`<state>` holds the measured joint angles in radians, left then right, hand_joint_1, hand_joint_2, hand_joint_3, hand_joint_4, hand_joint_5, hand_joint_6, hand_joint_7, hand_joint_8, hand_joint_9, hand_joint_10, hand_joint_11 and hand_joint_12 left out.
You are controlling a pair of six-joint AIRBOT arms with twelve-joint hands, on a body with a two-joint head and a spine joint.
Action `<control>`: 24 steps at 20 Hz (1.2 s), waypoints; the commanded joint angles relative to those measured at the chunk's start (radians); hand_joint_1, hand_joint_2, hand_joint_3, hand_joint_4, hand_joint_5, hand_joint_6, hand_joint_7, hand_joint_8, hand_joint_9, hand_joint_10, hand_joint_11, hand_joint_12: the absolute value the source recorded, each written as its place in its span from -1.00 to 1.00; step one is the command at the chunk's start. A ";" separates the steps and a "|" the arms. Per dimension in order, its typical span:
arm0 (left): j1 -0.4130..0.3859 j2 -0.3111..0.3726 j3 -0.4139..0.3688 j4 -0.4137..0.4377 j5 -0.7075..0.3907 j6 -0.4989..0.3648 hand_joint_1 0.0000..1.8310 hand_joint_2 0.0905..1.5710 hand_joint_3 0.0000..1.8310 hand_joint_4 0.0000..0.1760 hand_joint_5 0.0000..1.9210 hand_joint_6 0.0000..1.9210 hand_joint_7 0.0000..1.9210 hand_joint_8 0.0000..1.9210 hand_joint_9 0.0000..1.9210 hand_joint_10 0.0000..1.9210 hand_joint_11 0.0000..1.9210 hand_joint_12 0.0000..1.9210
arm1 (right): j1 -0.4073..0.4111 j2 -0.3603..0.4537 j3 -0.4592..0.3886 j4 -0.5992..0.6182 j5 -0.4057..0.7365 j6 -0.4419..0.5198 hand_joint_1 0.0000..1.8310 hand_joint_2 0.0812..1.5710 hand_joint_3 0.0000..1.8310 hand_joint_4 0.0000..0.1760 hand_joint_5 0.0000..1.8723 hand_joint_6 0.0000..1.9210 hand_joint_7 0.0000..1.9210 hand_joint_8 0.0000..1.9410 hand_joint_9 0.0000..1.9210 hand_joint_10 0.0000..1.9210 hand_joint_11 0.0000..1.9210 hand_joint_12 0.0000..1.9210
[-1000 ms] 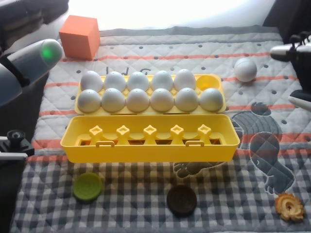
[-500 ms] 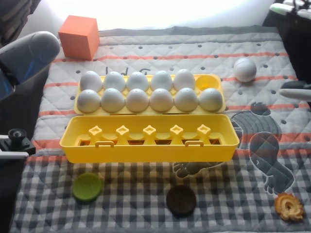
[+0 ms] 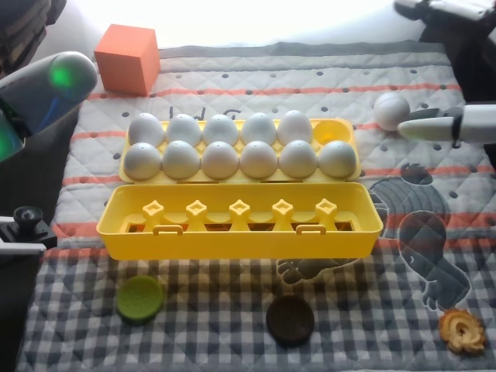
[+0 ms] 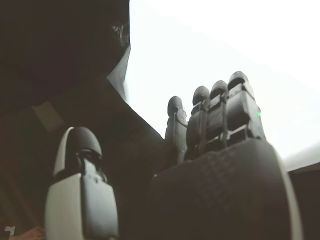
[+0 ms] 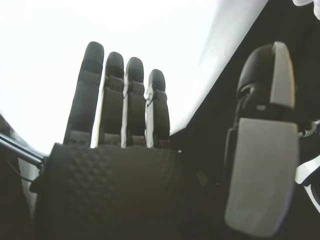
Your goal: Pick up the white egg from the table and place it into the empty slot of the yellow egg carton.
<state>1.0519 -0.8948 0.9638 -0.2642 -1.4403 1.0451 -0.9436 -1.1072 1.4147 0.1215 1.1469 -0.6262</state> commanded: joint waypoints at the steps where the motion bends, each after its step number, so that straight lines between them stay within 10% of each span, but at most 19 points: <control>1: -0.011 0.000 0.004 0.010 -0.116 -0.010 -0.41 0.15 -1.00 -0.10 -0.73 -1.00 -0.87 -1.00 -0.96 -0.99 -1.00 -1.00 | 0.015 0.002 0.006 0.018 0.106 0.011 -0.07 -0.02 -1.00 -0.74 -0.54 -1.00 -0.52 -0.99 -0.49 -0.99 -0.56 -0.79; 8: -0.011 0.001 0.004 0.013 -0.107 -0.010 -0.42 0.15 -1.00 0.16 -0.70 -0.99 -0.85 -0.99 -0.94 -0.99 -1.00 -1.00 | 0.061 -0.049 0.072 -0.007 0.008 0.032 -0.06 0.08 -1.00 -1.00 -0.37 -1.00 -0.30 -1.00 -0.27 -0.99 -0.62 -0.02; 17: -0.010 0.001 0.004 0.015 -0.107 -0.011 -0.44 0.13 -1.00 0.14 -0.70 -1.00 -0.84 -0.99 -0.93 -0.99 -1.00 -1.00 | 0.096 -0.100 0.169 -0.052 -0.155 0.057 -0.06 0.06 -1.00 -1.00 -0.25 -1.00 -0.17 -0.99 -0.14 -0.99 -0.42 -0.11; 21: -0.009 0.001 0.003 0.015 -0.107 -0.011 -0.46 0.13 -1.00 0.24 -0.71 -1.00 -0.85 -1.00 -0.94 -1.00 -1.00 -1.00 | 0.096 -0.170 0.312 -0.110 -0.158 0.330 -0.07 0.04 -1.00 -1.00 -0.27 -1.00 -0.19 -1.00 -0.26 -1.00 -0.63 0.00; 24: -0.009 0.001 0.003 0.015 -0.106 -0.011 -0.46 0.13 -1.00 0.26 -0.72 -1.00 -0.87 -1.00 -0.95 -1.00 -1.00 -1.00 | 0.096 -0.186 0.335 -0.112 -0.168 0.355 -0.15 0.04 -1.00 -1.00 -0.26 -1.00 -0.19 -1.00 -0.25 -0.99 -0.66 0.07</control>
<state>1.0519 -0.8948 0.9638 -0.2546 -1.4281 1.0454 -0.8600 -1.2869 1.7470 -0.0185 0.8795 -0.2825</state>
